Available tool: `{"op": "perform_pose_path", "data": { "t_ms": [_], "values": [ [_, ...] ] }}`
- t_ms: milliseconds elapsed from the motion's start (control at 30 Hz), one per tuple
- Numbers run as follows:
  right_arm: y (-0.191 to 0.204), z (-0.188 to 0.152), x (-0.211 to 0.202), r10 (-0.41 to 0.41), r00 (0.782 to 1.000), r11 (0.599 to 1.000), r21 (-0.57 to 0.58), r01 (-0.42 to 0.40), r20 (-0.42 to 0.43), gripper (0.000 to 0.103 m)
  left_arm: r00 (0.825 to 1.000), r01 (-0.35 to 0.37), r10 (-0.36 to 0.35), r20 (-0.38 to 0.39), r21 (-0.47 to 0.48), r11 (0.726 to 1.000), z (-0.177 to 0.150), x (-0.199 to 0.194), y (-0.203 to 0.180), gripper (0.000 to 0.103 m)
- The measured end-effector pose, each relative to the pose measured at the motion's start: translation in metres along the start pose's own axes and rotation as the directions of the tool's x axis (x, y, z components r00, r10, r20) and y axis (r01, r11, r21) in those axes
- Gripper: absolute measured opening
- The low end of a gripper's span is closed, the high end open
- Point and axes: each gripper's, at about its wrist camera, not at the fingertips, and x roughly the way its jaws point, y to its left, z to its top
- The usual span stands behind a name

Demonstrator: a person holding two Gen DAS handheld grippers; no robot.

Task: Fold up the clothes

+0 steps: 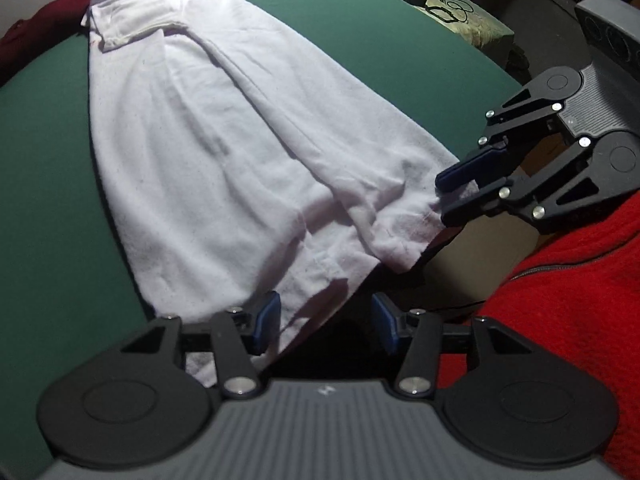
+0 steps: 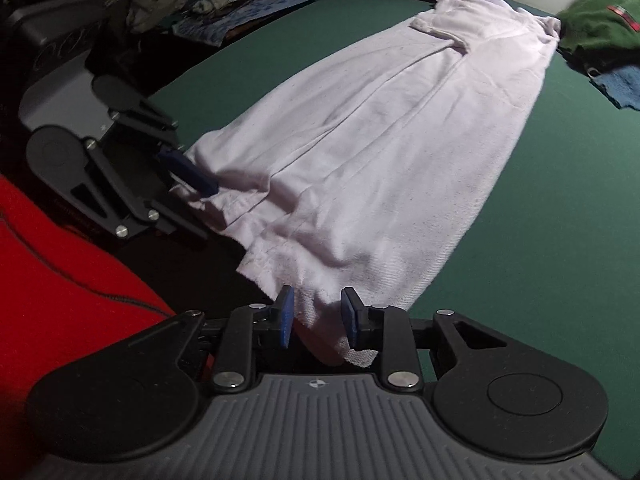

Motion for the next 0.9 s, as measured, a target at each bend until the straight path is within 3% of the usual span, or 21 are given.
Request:
{"op": "perform_pose_path", "data": {
  "t_ms": [267,367,433,467,500,533,567,667,700,767,833,900],
  "values": [
    [0.012,-0.004,0.01,-0.031,0.999,0.992,-0.119,0.036,0.044,0.038,1.0,-0.011,0.011,-0.009,0.056,0.998,0.007,0.007,-0.004,0.052],
    [0.014,-0.004,0.011,-0.061,0.997,0.99,-0.126,0.067,0.049,0.018,1.0,-0.013,0.014,-0.012,0.059,0.998,0.007,0.006,-0.004,0.043],
    [0.013,-0.002,0.01,-0.047,0.998,0.994,-0.1,0.05,0.033,0.005,1.0,0.011,-0.01,-0.021,0.041,0.999,0.007,0.003,-0.001,0.029],
    [0.012,-0.001,0.009,-0.037,0.999,0.996,-0.081,0.038,0.02,0.004,0.999,0.043,-0.043,-0.034,0.02,0.999,0.007,0.003,0.001,0.022],
    [0.012,-0.002,0.008,-0.027,1.0,0.997,-0.071,0.027,0.007,0.003,0.995,0.082,-0.083,-0.06,-0.006,0.997,0.005,0.004,0.004,0.008],
    [0.013,-0.003,0.008,-0.017,1.0,0.998,-0.06,0.016,-0.006,0.003,0.989,0.121,-0.123,-0.084,-0.034,0.992,0.004,0.006,0.006,0.005],
    [0.012,-0.003,0.007,-0.006,1.0,0.999,-0.045,0.005,-0.019,0.003,0.983,0.147,-0.152,-0.105,-0.053,0.988,0.002,0.009,0.007,0.005],
    [0.004,-0.005,0.012,0.06,0.995,0.997,0.048,-0.057,-0.082,0.001,0.982,0.127,-0.13,-0.139,-0.03,0.991,-0.005,0.017,0.002,0.005],
    [0.004,-0.006,0.009,0.061,0.996,0.997,0.057,-0.058,-0.066,0.001,0.983,0.122,-0.125,-0.131,-0.029,0.992,-0.005,0.015,0.002,0.004],
    [0.002,-0.007,0.001,0.065,0.997,0.995,0.077,-0.063,-0.028,0.004,0.987,0.112,-0.113,-0.11,-0.021,0.994,-0.001,0.013,0.005,0.014],
    [-0.003,-0.005,-0.013,0.048,0.998,0.991,0.121,-0.053,0.038,0.006,0.991,0.101,-0.102,-0.089,-0.012,0.995,0.002,0.011,0.007,0.049],
    [-0.011,-0.004,-0.019,-0.016,0.998,0.984,0.176,0.004,0.067,0.016,0.994,0.091,-0.091,-0.067,-0.004,0.996,0.005,0.009,0.009,0.056]
  ]
}}
